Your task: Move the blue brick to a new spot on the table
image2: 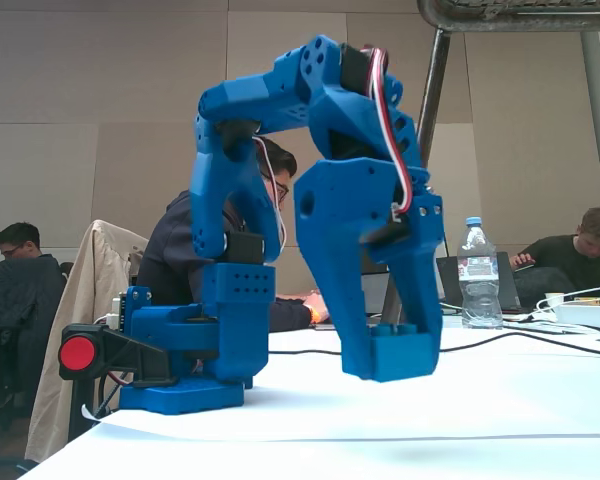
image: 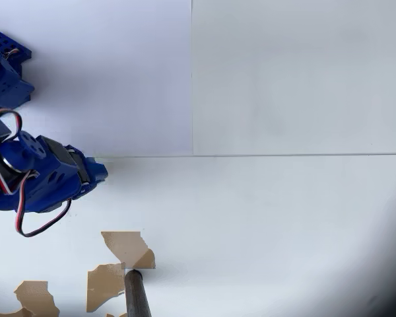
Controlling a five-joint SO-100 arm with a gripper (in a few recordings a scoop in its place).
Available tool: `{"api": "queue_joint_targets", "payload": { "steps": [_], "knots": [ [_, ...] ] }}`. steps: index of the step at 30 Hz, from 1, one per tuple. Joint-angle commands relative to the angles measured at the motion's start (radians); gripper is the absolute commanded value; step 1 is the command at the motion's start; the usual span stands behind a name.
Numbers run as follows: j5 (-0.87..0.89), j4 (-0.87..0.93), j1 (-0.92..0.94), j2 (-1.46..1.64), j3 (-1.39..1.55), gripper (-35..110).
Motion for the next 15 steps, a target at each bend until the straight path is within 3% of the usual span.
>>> {"api": "queue_joint_targets", "payload": {
  "steps": [1, 8, 15],
  "knots": [
    [-0.029, 0.008, 0.155, -0.051, -0.117, 0],
    [-0.133, -0.006, 0.354, -0.192, -0.160, 0],
    [-0.193, -0.011, 0.434, -0.252, -0.135, 0]
  ]
}}
